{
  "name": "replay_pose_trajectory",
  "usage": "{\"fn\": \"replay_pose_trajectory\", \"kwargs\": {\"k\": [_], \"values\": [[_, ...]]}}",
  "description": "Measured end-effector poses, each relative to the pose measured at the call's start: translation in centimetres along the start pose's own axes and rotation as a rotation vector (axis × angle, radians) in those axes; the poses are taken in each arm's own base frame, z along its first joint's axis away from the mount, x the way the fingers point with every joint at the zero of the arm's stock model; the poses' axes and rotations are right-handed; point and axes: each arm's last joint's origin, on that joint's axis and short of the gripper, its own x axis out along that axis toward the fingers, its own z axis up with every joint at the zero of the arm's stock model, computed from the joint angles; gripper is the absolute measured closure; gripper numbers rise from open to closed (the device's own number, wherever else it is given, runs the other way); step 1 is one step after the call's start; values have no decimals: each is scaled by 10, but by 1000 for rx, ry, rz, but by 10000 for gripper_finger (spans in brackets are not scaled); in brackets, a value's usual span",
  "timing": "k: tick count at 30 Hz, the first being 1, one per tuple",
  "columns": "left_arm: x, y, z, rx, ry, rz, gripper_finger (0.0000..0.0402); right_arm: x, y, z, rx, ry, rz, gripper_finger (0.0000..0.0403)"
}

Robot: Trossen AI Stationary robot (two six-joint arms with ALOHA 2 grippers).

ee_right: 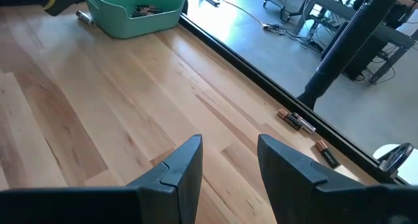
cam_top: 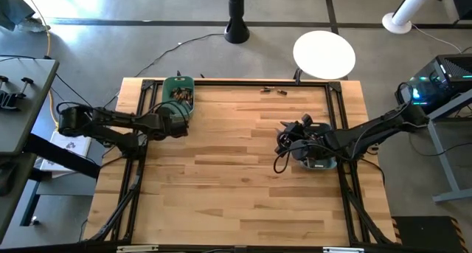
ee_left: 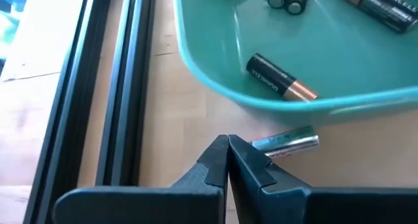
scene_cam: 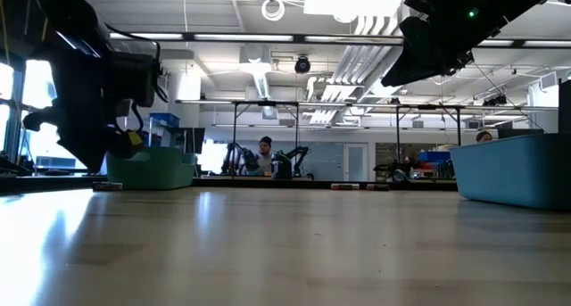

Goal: Sort batteries
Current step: Put the silver battery into the blue bin

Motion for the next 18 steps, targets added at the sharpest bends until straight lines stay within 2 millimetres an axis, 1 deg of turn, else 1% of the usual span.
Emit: {"fn": "replay_pose_trajectory", "kwargs": {"k": [8, 12, 18], "values": [[3, -7, 5, 5, 30, -69, 401, 0, 0, 0, 2, 5, 14, 261], [4, -6, 4, 8, 32, -67, 401, 0, 1, 0, 1, 12, 30, 261], [15, 3, -12, -14, 41, -43, 401, 0, 1, 0, -1, 14, 35, 261]]}}
